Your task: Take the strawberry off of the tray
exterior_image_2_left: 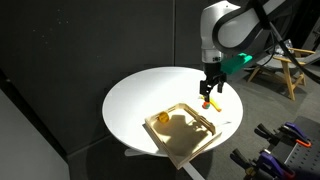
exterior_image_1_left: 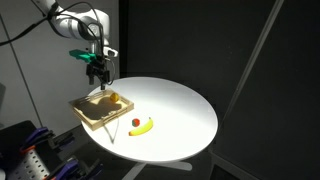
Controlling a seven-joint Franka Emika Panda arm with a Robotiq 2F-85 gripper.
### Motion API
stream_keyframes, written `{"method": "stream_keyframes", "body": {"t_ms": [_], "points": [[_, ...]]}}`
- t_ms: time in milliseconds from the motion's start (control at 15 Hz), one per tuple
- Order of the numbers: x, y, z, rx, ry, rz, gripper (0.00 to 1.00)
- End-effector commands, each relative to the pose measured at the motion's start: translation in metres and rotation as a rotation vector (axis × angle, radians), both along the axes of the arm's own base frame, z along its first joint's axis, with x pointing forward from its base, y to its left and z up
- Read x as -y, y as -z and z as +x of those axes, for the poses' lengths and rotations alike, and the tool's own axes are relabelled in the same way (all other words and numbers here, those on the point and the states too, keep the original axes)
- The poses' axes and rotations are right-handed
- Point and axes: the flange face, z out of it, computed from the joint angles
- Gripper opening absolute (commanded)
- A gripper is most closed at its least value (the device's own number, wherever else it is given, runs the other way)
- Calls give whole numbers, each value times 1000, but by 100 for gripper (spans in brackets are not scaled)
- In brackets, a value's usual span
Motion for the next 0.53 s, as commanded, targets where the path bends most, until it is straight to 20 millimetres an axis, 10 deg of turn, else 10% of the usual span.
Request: {"method": "stream_keyframes", "body": {"t_ms": [0, 467], "points": [[-1, -24, -21, 76, -23, 17, 100], [-1, -58, -47, 142, -12, 24, 100]]}}
